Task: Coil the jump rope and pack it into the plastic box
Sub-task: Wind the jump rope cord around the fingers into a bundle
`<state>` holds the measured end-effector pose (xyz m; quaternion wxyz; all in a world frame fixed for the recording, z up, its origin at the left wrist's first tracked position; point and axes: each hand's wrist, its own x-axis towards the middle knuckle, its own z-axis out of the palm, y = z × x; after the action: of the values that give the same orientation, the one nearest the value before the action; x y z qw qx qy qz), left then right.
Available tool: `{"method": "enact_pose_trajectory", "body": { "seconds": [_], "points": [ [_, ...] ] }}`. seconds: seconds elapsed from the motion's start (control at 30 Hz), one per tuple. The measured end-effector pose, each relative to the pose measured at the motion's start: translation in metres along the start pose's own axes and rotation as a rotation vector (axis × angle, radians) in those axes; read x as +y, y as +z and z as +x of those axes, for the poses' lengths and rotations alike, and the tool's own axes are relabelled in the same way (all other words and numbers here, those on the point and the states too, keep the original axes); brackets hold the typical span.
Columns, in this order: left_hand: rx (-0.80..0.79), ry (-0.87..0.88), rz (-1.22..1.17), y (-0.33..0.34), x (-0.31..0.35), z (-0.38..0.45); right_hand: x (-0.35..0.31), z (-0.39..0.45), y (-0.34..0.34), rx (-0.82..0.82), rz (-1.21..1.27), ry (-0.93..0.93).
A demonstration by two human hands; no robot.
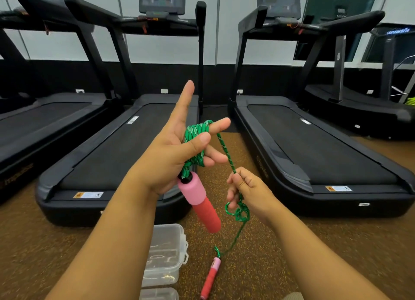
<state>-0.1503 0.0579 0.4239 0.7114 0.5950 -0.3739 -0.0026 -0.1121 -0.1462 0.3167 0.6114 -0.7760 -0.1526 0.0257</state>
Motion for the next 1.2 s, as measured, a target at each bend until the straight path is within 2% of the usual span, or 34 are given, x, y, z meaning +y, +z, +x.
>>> {"method": "enact_pose_trajectory", "body": {
  "seconds": [0.13, 0.23, 0.33, 0.5, 0.6, 0.7, 0.83, 1.03, 1.2],
  "points": [
    [0.044, -0.002, -0.125, 0.0, -0.006, 0.005, -0.001, -0.003, 0.008, -0.058, -0.047, 0.021],
    [0.1, -0.001, -0.067, -0.003, -0.01, 0.005, -0.004, -0.007, 0.012, -0.043, -0.073, -0.01],
    [0.141, -0.012, 0.033, -0.006, -0.013, 0.003, -0.012, -0.011, 0.019, 0.034, -0.056, -0.104],
    [0.151, -0.045, 0.056, -0.003, -0.017, 0.002, -0.028, -0.013, 0.029, 0.239, -0.36, -0.402],
    [0.131, -0.059, 0.021, 0.0, -0.017, 0.003, -0.034, -0.015, 0.035, 0.344, -0.464, -0.46],
    [0.126, -0.076, -0.029, 0.001, -0.017, 0.004, -0.036, -0.017, 0.038, 0.377, -0.578, -0.534],
    [0.113, -0.089, -0.119, 0.002, -0.021, 0.004, -0.034, -0.019, 0.039, 0.321, -0.773, -0.61],
    [0.118, -0.068, -0.348, 0.003, -0.024, 0.004, -0.048, -0.023, 0.037, 0.116, -0.68, -0.515],
    [0.21, -0.099, -0.165, -0.001, -0.027, 0.004, -0.063, -0.036, 0.034, -0.022, -0.852, -0.52]
  ]
}}
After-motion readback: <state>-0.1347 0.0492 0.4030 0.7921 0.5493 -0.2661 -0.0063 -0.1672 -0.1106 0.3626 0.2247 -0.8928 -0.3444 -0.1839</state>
